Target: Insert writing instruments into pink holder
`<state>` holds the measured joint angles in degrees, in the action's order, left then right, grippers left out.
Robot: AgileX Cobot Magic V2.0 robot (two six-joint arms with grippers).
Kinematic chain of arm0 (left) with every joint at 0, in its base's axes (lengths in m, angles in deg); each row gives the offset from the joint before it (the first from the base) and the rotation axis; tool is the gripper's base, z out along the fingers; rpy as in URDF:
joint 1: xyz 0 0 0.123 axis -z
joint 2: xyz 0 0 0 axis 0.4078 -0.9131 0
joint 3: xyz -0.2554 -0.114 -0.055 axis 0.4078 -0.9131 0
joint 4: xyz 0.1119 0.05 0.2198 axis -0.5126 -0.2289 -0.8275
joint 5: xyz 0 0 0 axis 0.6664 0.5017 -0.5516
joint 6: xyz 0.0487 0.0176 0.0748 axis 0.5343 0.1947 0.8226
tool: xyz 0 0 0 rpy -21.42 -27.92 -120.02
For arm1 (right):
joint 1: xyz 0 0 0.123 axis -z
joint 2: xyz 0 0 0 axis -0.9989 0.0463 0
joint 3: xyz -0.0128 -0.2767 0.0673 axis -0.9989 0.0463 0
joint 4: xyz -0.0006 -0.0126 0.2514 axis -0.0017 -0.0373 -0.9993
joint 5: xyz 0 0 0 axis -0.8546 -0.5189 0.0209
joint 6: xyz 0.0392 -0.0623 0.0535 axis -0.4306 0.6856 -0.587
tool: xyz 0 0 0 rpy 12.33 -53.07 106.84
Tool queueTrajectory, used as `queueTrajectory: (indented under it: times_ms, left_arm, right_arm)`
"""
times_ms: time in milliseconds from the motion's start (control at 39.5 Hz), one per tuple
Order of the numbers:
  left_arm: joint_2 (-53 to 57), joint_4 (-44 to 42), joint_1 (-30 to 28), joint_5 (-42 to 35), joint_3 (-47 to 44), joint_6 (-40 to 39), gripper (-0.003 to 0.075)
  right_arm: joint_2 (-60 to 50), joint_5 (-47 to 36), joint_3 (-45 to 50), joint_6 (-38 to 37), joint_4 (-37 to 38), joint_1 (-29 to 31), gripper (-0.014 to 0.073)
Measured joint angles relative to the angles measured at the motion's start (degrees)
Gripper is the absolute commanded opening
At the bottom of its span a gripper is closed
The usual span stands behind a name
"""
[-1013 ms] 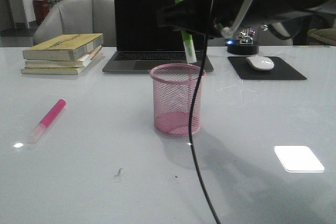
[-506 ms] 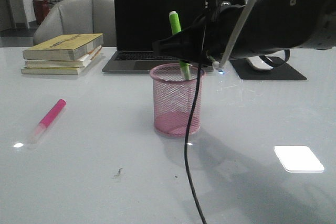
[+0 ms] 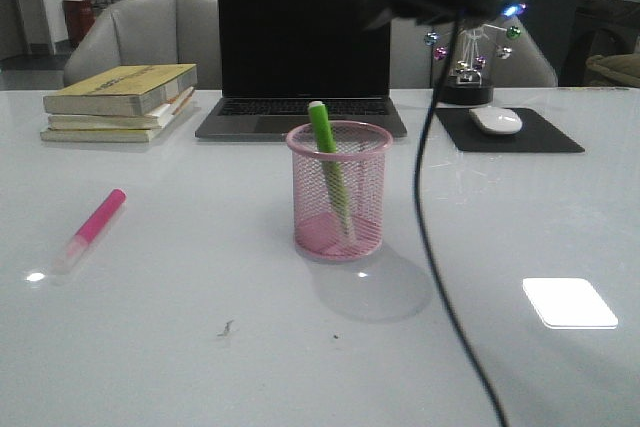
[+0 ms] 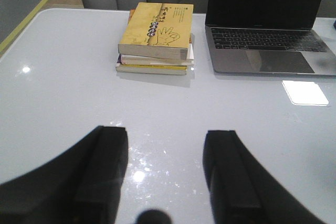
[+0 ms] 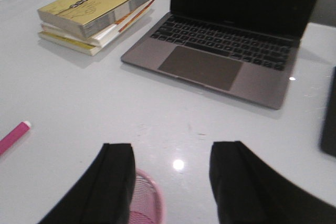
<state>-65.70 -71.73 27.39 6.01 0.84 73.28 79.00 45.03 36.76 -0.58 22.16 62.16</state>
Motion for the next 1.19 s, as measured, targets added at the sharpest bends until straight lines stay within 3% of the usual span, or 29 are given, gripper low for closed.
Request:
queueTrajectory:
  times_ms: [177,506,658,835,1190]
  left_arm:
    - [0.0,0.1,0.0,0.0,0.0,0.0,0.0404]
    - [0.0,0.1,0.0,0.0,0.0,0.0,0.0404]
    - [-0.3,0.2,0.0,0.2,0.1,0.0,0.0405]
    - [-4.6,1.8,0.0,1.6,3.9,0.0,0.0405]
    - [-22.4,2.3,3.6,14.9,21.1,0.1,0.0407]
  right_arm:
    - [-12.1,16.9,0.6,4.2,0.6,11.3,0.0445]
    - [-32.1,26.1,14.9,5.0,1.5,24.5,0.0445]
    - [-39.5,29.3,20.9,5.0,2.0,27.6,0.0445]
    - [-43.0,29.8,21.4,5.0,2.1,28.0,0.0445]
    - [-43.1,33.6,21.4,5.0,2.1,28.1,0.0445]
